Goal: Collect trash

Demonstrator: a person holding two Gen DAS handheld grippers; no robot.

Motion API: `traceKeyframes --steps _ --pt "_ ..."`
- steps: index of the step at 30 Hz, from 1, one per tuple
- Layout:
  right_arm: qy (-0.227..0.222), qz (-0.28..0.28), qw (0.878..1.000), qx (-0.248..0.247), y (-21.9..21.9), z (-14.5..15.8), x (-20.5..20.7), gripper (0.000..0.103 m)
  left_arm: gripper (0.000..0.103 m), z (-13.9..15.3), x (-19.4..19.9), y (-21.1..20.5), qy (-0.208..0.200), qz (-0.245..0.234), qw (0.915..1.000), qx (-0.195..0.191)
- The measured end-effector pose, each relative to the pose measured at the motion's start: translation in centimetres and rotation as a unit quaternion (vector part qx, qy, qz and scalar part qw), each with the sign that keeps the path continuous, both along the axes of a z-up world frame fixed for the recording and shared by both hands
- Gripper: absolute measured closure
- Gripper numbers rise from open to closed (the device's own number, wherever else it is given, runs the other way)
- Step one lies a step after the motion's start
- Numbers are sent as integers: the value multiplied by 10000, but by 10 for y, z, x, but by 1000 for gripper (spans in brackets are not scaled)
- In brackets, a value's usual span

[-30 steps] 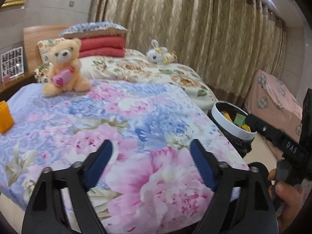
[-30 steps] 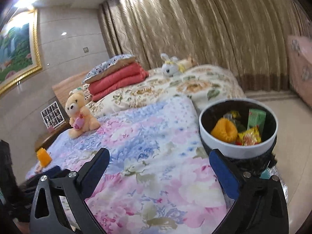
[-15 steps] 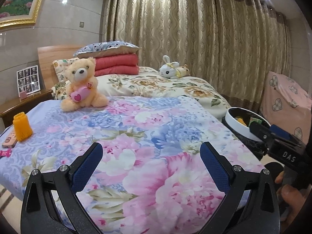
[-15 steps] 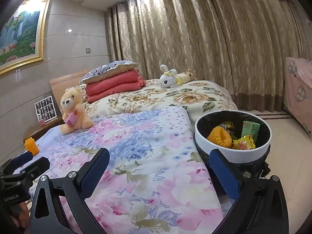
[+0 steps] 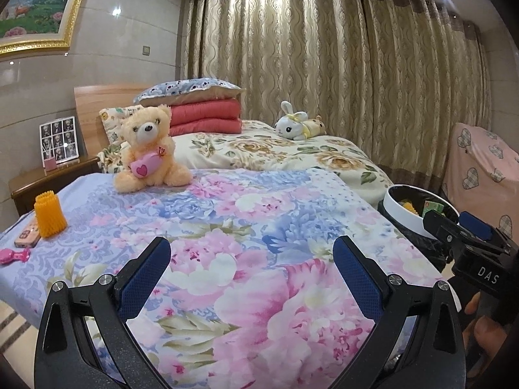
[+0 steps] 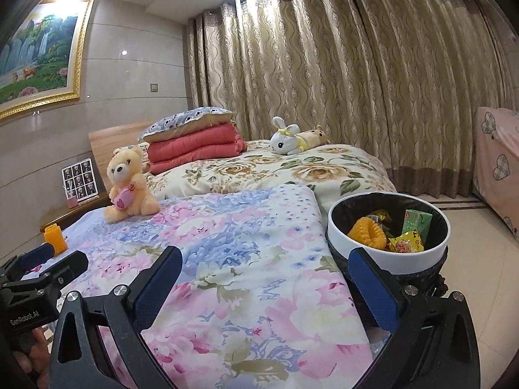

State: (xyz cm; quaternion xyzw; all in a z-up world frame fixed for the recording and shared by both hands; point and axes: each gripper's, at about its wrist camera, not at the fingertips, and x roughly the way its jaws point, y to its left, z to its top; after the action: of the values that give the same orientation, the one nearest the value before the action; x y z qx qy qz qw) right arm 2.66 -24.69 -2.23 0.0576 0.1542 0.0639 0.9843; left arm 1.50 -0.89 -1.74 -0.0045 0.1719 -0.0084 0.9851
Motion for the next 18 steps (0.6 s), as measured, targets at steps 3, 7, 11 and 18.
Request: traceKeyframes --steps 3,7,11,18 --pt "-5 5 10000 20 0 -1 -1 0 1 1 -2 -2 -40 -7 10000 22" --pt "-18 1 10000 41 0 -2 -3 0 1 3 -5 -5 -101 -15 9999 74" --pt "-44 -8 10000 70 -1 -1 -4 0 1 3 -5 -8 -108 -43 9999 125" --pt "-23 -15 9999 100 -3 0 -6 0 1 5 -7 -15 -128 -73 9996 229"
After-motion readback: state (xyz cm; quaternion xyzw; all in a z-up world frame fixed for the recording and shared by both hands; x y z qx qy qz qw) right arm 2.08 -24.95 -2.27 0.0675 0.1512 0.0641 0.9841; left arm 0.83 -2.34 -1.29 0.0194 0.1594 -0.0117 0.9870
